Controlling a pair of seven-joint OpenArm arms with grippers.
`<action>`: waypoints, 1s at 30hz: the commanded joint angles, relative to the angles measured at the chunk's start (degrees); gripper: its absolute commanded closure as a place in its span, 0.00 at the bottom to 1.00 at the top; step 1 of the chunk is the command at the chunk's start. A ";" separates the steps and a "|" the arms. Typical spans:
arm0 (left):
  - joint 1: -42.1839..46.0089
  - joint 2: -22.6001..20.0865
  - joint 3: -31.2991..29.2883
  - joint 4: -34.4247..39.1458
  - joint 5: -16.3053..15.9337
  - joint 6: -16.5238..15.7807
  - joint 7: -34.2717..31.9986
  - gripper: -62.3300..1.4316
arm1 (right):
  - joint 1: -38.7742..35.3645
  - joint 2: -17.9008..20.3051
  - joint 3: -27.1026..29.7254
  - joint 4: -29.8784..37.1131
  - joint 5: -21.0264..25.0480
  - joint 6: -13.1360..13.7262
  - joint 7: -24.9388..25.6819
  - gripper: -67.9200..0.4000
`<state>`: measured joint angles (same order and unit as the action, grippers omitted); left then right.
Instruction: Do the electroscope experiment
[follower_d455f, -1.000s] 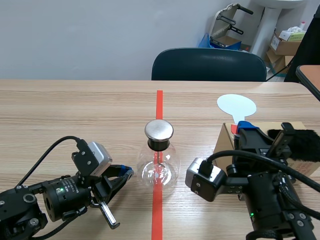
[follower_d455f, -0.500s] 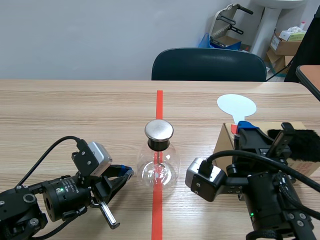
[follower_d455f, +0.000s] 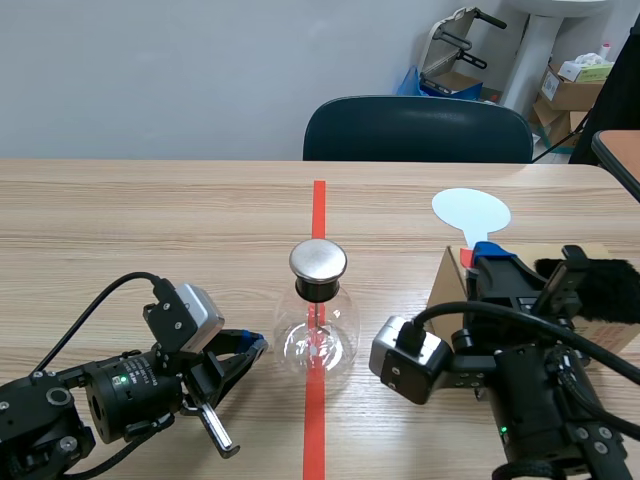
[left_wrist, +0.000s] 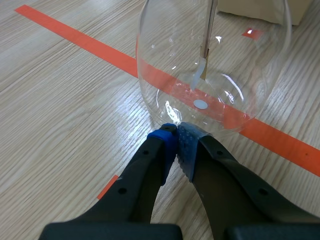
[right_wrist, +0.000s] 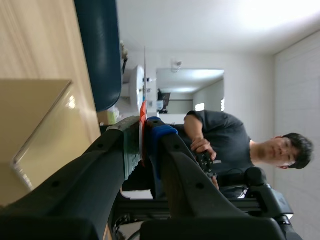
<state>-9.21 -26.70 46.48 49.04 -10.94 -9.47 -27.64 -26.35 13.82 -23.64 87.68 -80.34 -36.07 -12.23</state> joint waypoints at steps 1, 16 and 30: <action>-0.15 0.13 -0.11 0.83 -0.33 -0.11 -0.81 0.93 | -0.46 0.31 0.87 0.87 -0.02 -3.72 1.01 0.97; 0.04 -5.97 -0.11 1.92 -0.94 -5.27 -7.58 0.45 | -10.97 0.26 12.17 1.29 8.11 -8.79 18.45 0.97; 9.79 -23.23 -0.11 15.50 -4.48 -16.04 -23.32 0.40 | -11.52 -2.25 21.99 -3.10 12.46 -8.79 34.53 0.97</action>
<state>0.16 -50.00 46.48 63.83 -14.98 -25.58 -49.91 -38.46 11.86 -2.02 84.84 -68.07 -41.54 22.31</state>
